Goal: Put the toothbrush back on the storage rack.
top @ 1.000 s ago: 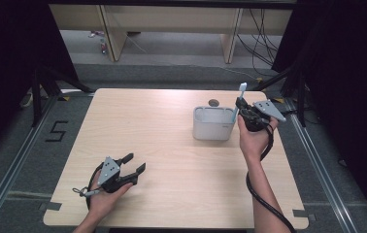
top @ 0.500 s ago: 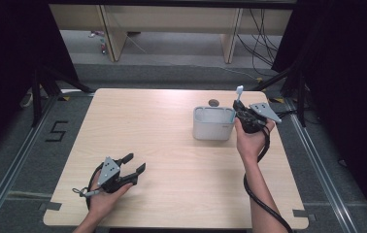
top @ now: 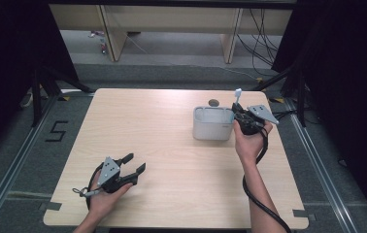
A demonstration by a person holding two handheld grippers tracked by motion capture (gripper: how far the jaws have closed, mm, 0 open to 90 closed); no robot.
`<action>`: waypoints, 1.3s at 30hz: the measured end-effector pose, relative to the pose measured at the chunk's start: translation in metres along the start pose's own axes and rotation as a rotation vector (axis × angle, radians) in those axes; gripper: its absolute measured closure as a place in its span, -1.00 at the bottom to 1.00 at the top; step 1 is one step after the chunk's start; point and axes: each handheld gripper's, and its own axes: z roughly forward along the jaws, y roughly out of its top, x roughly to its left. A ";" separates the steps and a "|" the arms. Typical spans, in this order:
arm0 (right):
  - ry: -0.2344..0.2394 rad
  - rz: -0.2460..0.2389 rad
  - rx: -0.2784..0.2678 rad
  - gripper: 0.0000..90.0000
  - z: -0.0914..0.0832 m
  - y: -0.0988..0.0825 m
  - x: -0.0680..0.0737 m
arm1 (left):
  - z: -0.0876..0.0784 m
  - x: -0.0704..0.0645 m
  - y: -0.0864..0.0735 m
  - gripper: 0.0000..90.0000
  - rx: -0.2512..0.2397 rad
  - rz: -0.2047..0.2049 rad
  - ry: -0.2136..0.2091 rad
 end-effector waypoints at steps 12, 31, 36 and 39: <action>-0.006 -0.005 0.050 0.89 0.005 -0.015 -0.003 | -0.001 -0.001 0.001 -0.17 0.015 0.008 0.008; -0.019 0.022 0.098 0.88 0.007 -0.033 -0.003 | -0.002 -0.001 0.001 -0.17 0.017 0.010 0.006; -0.023 -0.012 0.101 0.83 0.007 -0.035 -0.005 | -0.001 -0.001 0.001 -0.18 0.017 0.010 0.006; -0.023 -0.013 0.111 0.73 0.005 -0.034 -0.004 | -0.001 -0.001 0.001 -0.17 0.017 0.011 0.007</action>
